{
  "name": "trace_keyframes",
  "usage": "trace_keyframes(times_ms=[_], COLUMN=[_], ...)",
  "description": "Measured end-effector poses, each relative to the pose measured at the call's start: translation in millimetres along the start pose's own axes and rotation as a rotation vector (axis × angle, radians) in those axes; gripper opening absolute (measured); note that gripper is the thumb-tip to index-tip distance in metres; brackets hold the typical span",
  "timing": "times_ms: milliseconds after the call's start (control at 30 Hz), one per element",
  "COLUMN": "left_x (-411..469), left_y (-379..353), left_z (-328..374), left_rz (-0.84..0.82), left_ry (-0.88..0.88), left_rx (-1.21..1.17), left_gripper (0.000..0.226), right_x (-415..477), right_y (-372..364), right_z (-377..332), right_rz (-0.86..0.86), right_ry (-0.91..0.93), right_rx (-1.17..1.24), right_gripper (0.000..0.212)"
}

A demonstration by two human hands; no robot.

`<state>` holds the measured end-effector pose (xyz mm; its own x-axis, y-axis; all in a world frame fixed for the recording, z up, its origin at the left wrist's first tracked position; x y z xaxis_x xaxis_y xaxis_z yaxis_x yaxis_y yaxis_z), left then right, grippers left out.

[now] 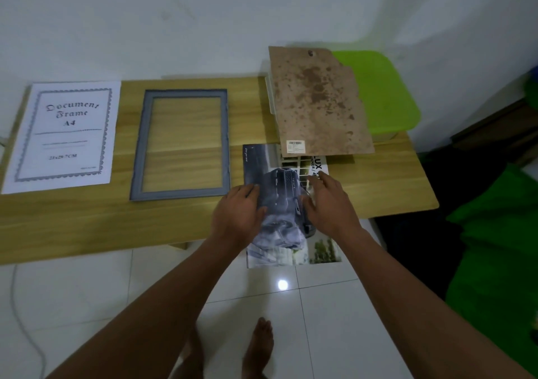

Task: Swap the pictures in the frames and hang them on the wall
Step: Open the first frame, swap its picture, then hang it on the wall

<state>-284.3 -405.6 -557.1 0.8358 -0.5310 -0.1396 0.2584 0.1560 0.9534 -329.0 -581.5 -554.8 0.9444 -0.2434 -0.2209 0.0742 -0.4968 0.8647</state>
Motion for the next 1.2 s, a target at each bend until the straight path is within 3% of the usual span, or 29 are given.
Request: trace_keyframes(times_ms=[300, 767, 967, 1200], left_x=[-21.5, -30.0, -7.2, -0.2], left_y=[67.1, 157.6, 148.0, 132.0], left_z=[-96.1, -362.6, -459.6, -506.1], left_rz=[0.101, 0.192, 0.135, 0.194], left_ry=[0.188, 0.393, 0.461, 0.569], left_rx=[-0.091, -0.133, -0.125, -0.142], left_gripper=[0.051, 0.047, 0.049, 0.048], right_x=[22.8, 131.7, 183.0, 199.8], right_y=[-7.2, -95.0, -160.0, -192.1], right_z=[-123.0, -365.0, -416.0, -417.3], right_rz=[-0.076, -0.165, -0.203, -0.144], right_ry=[0.147, 0.235, 0.135, -0.063], right_rx=[0.001, 0.024, 0.031, -0.041], right_gripper=[0.048, 0.037, 0.03, 0.053])
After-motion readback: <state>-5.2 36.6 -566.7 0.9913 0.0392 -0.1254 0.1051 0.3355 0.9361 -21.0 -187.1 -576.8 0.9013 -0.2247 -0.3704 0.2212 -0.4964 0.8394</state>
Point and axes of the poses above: each hand's wrist, its own x-axis towards the middle knuckle, its own y-axis out of the back of the hand, z = x × y, the point moved 10 cm from there along x, towards the middle knuckle, and after that the axes turned 7 degrees about x, right-handed, at the moved point
